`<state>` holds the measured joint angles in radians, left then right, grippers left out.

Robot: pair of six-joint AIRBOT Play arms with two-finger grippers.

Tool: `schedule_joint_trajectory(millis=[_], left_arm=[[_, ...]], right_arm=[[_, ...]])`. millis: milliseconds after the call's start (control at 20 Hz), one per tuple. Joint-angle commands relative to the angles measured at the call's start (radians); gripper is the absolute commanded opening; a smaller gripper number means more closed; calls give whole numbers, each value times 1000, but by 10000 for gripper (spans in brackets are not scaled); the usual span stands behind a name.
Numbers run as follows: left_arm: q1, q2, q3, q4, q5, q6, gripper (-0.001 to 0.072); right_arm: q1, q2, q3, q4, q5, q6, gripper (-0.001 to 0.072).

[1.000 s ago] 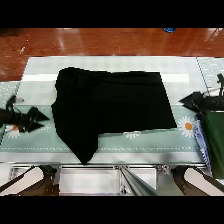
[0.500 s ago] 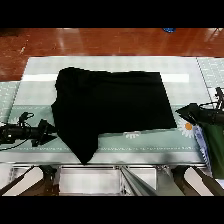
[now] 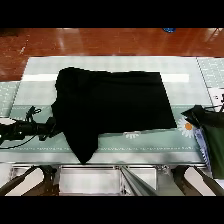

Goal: Fold the shirts.

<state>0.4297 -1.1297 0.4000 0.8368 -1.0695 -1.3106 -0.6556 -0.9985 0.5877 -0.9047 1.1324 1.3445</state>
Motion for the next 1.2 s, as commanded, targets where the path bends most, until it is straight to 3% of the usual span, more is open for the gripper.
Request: schedule_joint_trajectory(millis=[0,250,600,650,700,750,950,1150], left_arm=[[-21,1,0,-7,28,2,19],[-21,1,0,-8,49,1,19],[-21,1,0,-8,51,1,19],[-21,1,0,-8,55,1,19],[-21,1,0,-18,57,2,19],[-21,1,10,-34,56,2,19],[-21,36,218,-185,0,4,19],[-19,103,653,-390,-11,16,19]], right_arm=[[-77,-42,-14,-109,90,21,407],[-71,-151,-110,-9,82,-69,407],[92,-321,-53,167,-109,-101,406],[133,-351,-24,183,-119,-101,374],[171,-371,6,191,-117,-102,229],[211,-380,45,202,-104,-122,16],[307,-368,364,218,95,-130,22],[335,-267,852,214,110,-16,22]])
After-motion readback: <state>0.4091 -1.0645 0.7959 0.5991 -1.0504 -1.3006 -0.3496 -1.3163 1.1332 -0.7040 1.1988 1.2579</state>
